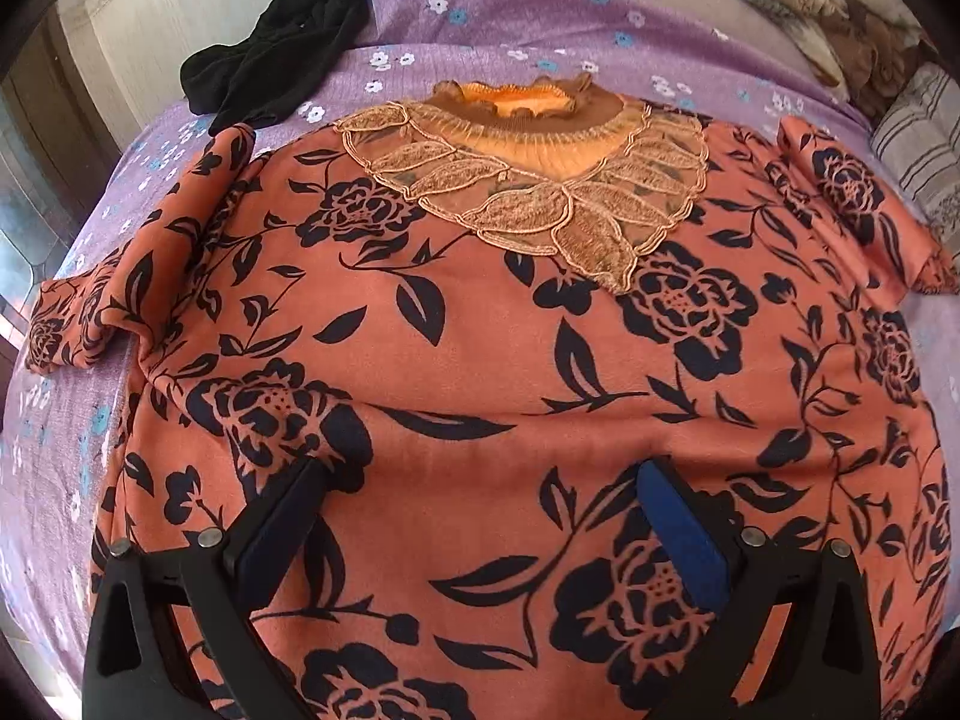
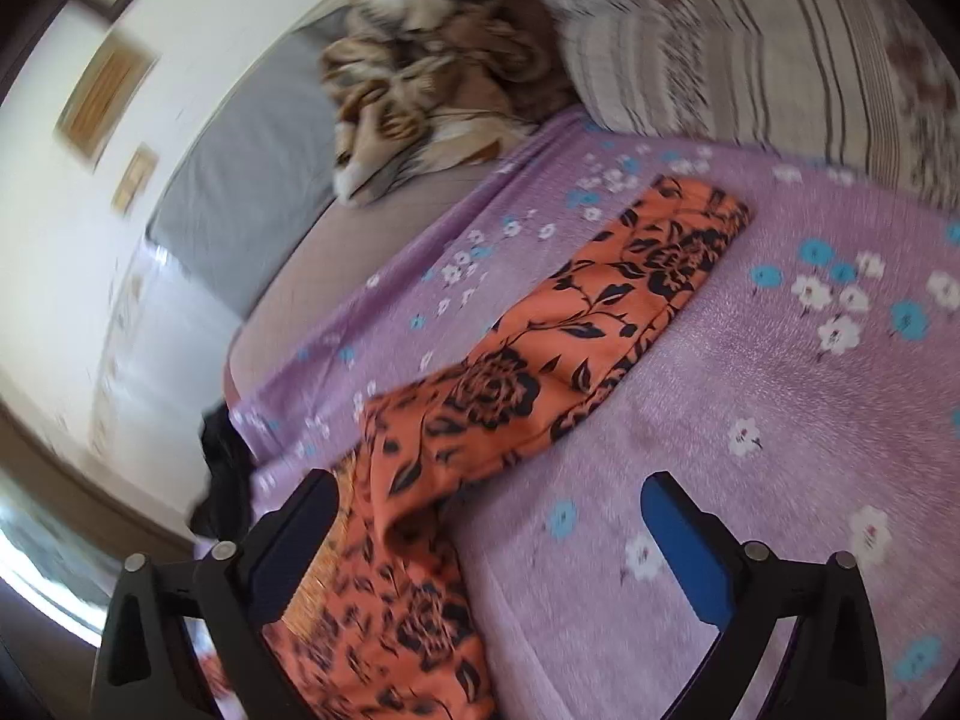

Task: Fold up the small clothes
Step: 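Grasp the blouse sleeve with the right gripper and fold it across the body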

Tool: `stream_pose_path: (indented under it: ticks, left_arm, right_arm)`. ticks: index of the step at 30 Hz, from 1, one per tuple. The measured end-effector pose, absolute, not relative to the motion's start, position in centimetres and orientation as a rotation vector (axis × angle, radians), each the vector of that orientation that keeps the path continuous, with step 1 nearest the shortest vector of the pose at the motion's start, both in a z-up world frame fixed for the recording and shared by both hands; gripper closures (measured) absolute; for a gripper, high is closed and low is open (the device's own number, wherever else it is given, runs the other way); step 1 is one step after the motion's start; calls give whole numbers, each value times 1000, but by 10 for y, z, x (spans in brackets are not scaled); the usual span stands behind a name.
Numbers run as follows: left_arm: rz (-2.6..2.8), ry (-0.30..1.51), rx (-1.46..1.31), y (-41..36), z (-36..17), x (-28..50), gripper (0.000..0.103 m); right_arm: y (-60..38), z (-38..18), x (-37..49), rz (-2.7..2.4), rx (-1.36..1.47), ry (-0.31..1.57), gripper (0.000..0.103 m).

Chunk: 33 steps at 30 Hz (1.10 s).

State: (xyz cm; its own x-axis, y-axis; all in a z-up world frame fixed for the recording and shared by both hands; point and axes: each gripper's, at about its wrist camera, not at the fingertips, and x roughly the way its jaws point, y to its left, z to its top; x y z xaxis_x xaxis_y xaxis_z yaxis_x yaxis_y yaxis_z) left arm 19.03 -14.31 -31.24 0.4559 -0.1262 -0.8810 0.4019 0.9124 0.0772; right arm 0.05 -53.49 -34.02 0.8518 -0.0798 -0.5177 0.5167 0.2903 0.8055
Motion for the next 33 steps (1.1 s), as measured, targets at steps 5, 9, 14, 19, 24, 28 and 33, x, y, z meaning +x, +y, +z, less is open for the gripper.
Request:
stream_pose_path:
  ticks: [5, 9, 14, 19, 24, 28, 33]
  left_arm:
    - [-384, 1048, 260, -137, -314, 189, 0]
    - [-358, 1027, 244, -139, -320, 196, 0]
    - [-361, 1031, 247, -139, -324, 201, 0]
    - [-352, 1053, 245, -141, -324, 212, 0]
    - [-280, 992, 240, -133, -305, 215, 0]
    - [-155, 923, 179, -105, -281, 221, 0]
    - [-7, 861, 110, -60, -263, 226, 0]
  right_arm:
    - [-610, -393, 6, -485, 1433, 370, 29]
    - [-643, -408, 26, -541, 1435, 362, 42]
    - [-667, -415, 57, -591, 1324, 405, 78]
    - [-671, -404, 61, -599, 1263, 377, 96]
    - [-630, -313, 74, -418, 1123, 244, 96]
    - [-560, -230, 89, -192, 999, 171, 96]
    - [-447, -186, 137, 142, 971, 217, 96]
